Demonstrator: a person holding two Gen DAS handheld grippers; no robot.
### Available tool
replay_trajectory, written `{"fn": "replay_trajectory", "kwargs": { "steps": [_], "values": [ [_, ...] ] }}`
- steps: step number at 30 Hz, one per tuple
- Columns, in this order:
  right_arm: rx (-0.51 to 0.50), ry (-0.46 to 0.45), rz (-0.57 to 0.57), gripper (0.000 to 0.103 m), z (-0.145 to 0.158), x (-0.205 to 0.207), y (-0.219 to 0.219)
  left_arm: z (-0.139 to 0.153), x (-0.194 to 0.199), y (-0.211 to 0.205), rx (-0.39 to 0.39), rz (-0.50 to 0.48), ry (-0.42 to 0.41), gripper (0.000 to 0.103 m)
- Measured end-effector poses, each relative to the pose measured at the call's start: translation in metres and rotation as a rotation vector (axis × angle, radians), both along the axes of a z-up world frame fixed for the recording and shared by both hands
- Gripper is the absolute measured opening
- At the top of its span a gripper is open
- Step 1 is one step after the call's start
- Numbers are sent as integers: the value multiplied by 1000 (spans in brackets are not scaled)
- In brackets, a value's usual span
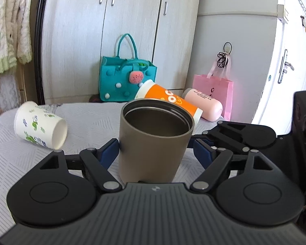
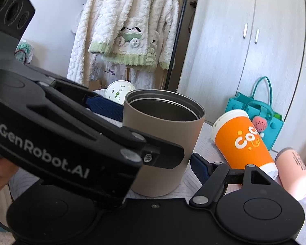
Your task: Flip cup upright
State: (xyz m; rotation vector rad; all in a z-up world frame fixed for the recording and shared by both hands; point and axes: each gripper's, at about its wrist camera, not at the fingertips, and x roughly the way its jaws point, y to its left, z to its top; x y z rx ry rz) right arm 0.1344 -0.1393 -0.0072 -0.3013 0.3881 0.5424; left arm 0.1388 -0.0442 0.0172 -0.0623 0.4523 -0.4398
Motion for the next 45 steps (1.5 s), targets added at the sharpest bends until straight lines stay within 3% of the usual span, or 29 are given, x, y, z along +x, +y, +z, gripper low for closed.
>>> {"fn": "replay_trajectory", "kwargs": {
  "steps": [4, 11, 18, 26, 33, 40, 45],
  "values": [
    [3, -28, -34, 93, 4, -11, -1, -2, 1, 3, -12, 23, 17, 79],
    [67, 0, -104, 94, 10, -26, -14, 3, -13, 14, -40, 54, 24, 84],
    [89, 9, -256, 100, 14, -44, -23, 12, -41, 29, -84, 127, 13, 89],
    [118, 0, -292, 102, 27, -83, -27, 27, -77, 42, -41, 182, 13, 95],
    [123, -28, -425, 103, 33, -117, -26, 37, -111, 47, 19, 215, -1, 101],
    [198, -16, -499, 103, 42, -143, -39, 37, -129, 57, 54, 277, 41, 103],
    [165, -13, -543, 103, 45, -156, -32, 30, -139, 63, 56, 295, 43, 103]
  ]
}}
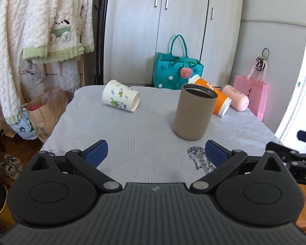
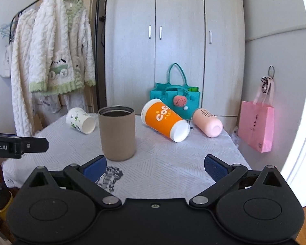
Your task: Flip cup upright
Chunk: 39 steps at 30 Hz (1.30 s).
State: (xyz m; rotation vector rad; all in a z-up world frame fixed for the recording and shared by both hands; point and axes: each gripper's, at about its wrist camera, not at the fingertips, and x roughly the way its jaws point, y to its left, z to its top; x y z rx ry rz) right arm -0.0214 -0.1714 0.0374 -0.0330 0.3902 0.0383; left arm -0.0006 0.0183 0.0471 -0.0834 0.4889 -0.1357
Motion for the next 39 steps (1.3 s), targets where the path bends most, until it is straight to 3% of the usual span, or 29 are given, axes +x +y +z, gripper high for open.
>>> {"fn": "replay_trajectory", "kwargs": {
  "steps": [3, 7, 13, 25, 39],
  "values": [
    [-22, -18, -14, 103, 2, -14, 9, -6, -6, 1, -2, -35, -24, 103],
    [-20, -22, -37, 103, 4, -25, 16, -7, -6, 3, 10, 11, 6, 103],
    [-32, -28, -71, 103, -1, -26, 20, -3, -16, 0, 107, 63, -51, 103],
    [-41, -20, -154, 103, -14, -20, 15, -15, -15, -3, 126, 51, 8, 103],
    [-87, -51, -135, 103, -16, -23, 28, -25, -11, -10, 143, 24, 40, 103]
  ]
}}
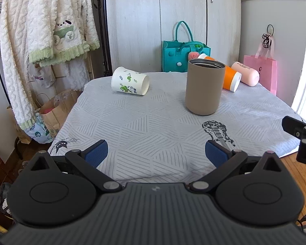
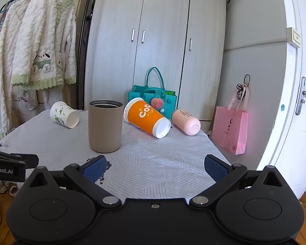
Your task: Flip cup upright
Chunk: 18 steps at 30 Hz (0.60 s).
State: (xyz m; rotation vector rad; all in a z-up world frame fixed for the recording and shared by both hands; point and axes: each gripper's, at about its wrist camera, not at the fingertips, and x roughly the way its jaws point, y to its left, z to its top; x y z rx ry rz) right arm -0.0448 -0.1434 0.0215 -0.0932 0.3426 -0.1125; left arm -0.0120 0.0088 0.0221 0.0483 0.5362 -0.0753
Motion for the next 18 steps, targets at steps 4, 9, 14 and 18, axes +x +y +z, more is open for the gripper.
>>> {"fn": "replay_trajectory", "kwargs": {
  "steps": [4, 9, 14, 18],
  "values": [
    [-9, 0, 1, 103, -1, 0, 2, -1, 2, 1, 6, 17, -3, 103],
    [-4, 2, -9, 103, -3, 1, 1, -1, 2, 5, -4, 35, -9, 103],
    [-9, 5, -16, 103, -4, 3, 0, -1, 2, 6, 1, 42, -16, 103],
    [-7, 9, -17, 103, -6, 5, 1, -2, 1, 4, 26, 53, -31, 103]
  ]
}}
